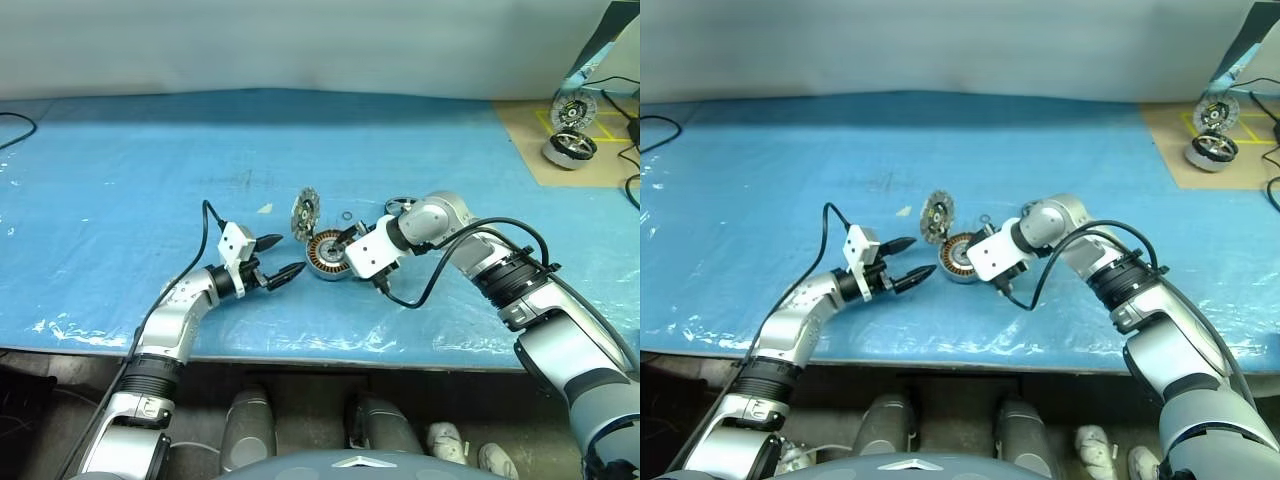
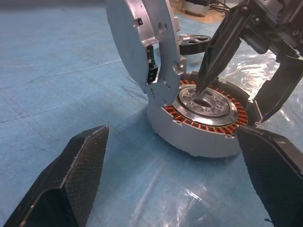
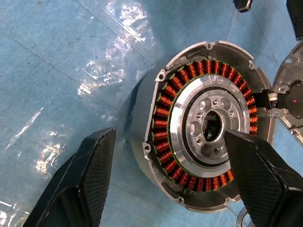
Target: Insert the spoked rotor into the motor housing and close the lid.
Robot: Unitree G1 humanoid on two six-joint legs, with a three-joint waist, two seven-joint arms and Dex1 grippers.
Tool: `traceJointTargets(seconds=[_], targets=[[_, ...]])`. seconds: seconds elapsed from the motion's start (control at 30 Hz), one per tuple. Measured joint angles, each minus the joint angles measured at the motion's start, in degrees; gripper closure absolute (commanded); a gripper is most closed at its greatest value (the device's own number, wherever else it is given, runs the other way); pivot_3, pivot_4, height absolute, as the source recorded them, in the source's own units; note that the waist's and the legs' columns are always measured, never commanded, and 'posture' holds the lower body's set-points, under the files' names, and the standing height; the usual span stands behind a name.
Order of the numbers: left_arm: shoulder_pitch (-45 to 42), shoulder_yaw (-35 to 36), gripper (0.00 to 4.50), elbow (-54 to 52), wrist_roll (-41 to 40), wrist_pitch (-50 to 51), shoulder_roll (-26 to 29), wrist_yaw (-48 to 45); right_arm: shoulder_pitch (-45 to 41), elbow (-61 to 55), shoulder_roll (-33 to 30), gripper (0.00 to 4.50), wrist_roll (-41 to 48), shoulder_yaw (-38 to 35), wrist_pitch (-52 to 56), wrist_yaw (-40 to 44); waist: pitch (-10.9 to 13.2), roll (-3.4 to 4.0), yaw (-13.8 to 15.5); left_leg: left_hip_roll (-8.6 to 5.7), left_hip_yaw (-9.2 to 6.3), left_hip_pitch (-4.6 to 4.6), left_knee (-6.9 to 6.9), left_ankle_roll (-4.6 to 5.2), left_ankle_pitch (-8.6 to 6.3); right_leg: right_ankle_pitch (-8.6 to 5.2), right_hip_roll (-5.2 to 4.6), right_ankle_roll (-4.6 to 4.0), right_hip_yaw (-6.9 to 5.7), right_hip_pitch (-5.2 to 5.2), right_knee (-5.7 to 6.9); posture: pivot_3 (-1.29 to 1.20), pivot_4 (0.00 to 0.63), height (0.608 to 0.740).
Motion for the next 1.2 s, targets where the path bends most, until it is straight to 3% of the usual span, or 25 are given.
traceJointTargets(seconds=[0.27,0.37,0.5,0.7,0.9,1.2], targets=[[-0.1,0.0,0.00,1.3,0.1,-1.3,-0.2,0.0,0.0,0.4,0.4,0.67,-3.8,0.3,-3.5,-0.9,0.0,0.00,0.0,0.01,0.00,0.00,0.05,0.00,0.00,0.00,0.00,-0.01,0.00,0.01,0.04,0.00,0.150,0.740],[-0.1,-0.1,0.00,1.3,0.2,-1.3,-0.4,0.0,0.0,1.5,0.6,1.23,-4.7,0.6,-5.0,-1.6,0.0,-0.01,0.0,0.02,0.00,0.04,0.06,0.00,0.00,0.00,0.00,-0.01,0.00,0.04,0.05,0.00,0.150,0.740],[-0.3,-0.3,0.00,1.3,0.2,-1.3,-0.5,0.0,-1.0,4.0,1.5,2.53,-6.2,1.0,-7.9,-4.0,0.0,0.00,0.0,0.03,0.00,0.07,0.13,0.01,0.00,-0.01,0.00,-0.02,0.01,0.06,0.10,0.00,0.150,0.740],[-0.3,-0.4,0.00,1.3,0.2,-1.3,-0.5,0.0,-1.3,1.5,0.5,2.54,-8.5,1.3,-8.1,-3.0,0.0,0.01,0.0,0.02,-0.01,0.01,0.27,0.04,0.01,-0.01,-0.01,-0.03,0.04,0.07,0.10,0.00,0.150,0.740],[-0.3,-0.7,0.00,1.2,0.2,-1.1,-0.7,0.0,1.7,-7.7,2.1,2.54,-4.8,-1.4,11.9,4.8,0.0,-0.02,0.0,0.04,-0.04,0.00,0.21,0.08,0.03,0.00,0.01,-0.01,0.02,0.04,0.10,0.00,0.150,0.740],[-0.1,-1.3,0.00,1.1,0.2,-1.1,-1.1,0.0,3.8,-16.6,5.9,2.54,-6.0,-2.7,40.9,4.9,0.0,-0.02,0.1,0.05,-0.10,0.19,0.22,-0.03,-0.03,-0.01,0.00,-0.03,0.03,0.19,0.11,0.00,0.150,0.740]])
